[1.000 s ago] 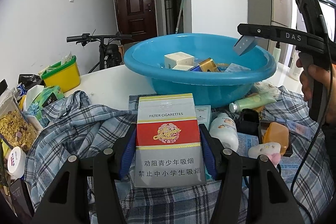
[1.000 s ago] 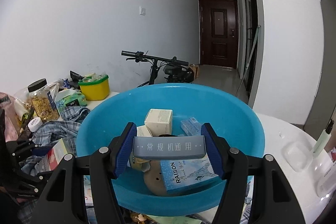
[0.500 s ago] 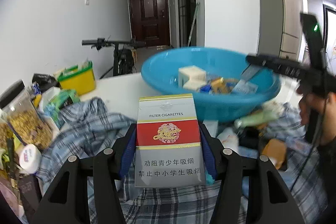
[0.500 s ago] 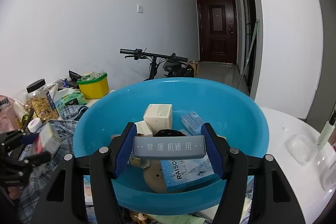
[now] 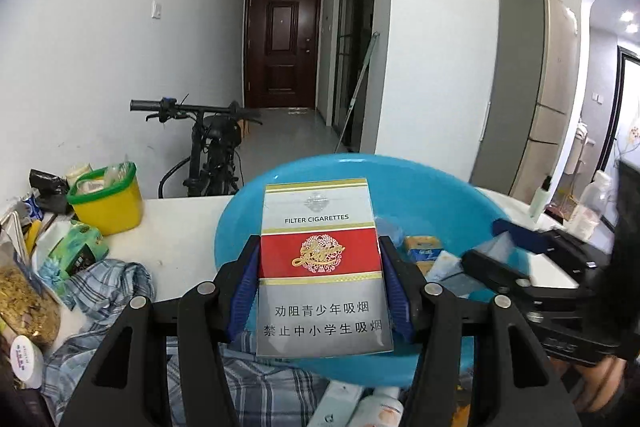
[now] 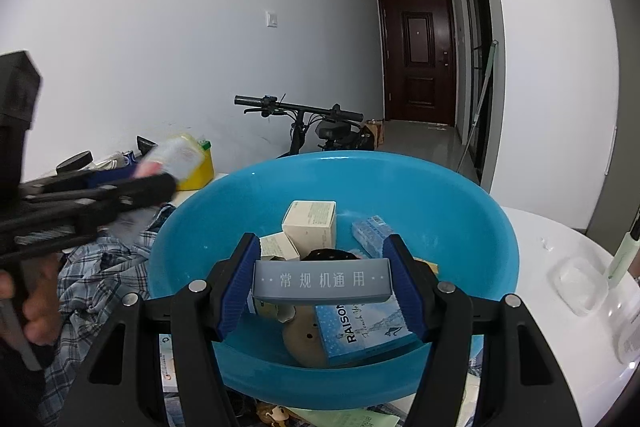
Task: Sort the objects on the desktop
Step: 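Carry the cigarette pack and grey box over the blue basin with both tools, then release the cigarette pack into the basin with the left tool while the right tool releases the grey box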
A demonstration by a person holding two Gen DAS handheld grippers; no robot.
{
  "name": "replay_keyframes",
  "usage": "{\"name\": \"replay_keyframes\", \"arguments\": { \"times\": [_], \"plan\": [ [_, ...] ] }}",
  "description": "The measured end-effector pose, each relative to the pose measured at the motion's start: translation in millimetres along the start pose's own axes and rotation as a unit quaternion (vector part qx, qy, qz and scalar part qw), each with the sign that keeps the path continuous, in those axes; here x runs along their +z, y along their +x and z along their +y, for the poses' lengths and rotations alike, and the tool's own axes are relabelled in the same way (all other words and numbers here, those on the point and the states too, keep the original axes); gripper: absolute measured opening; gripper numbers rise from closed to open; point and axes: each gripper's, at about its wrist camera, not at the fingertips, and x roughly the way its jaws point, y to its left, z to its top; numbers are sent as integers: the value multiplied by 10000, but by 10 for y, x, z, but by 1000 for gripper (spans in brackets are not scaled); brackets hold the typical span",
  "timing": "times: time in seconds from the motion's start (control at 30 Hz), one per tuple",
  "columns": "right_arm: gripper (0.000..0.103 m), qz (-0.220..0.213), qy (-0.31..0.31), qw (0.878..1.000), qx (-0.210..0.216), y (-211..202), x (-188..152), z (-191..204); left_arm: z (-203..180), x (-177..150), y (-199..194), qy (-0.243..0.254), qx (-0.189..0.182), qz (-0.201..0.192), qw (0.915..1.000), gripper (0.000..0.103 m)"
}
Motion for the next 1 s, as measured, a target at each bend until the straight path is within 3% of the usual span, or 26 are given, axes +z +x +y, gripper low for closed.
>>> {"name": "replay_keyframes", "arguments": {
  "times": [0.1, 0.27, 0.4, 0.53, 0.87, 1.0],
  "plan": [
    [63, -19, -29, 10000, -12, -3, 2, 15, 45, -92, 113, -98, -12, -55, 9999, 59],
    [63, -17, -46, 10000, -61, 9, -11, 3, -11, -208, 221, 182, 130, 40, 9997, 58],
    [63, -14, 8, 10000, -67, 12, -17, -42, -72, -275, 177, 206, -15, 61, 9998, 58],
    [63, -62, 50, 9999, -109, -18, 3, -81, -108, -275, 126, 288, 33, -27, 9996, 58],
    [63, -101, -11, 9999, -129, -69, 42, -61, -78, -265, 56, 188, -259, -232, 9992, 58],
    [63, -90, -6, 9998, -165, -68, 45, -81, -134, -256, 55, 323, -126, -286, 9990, 58]
  ]
}}
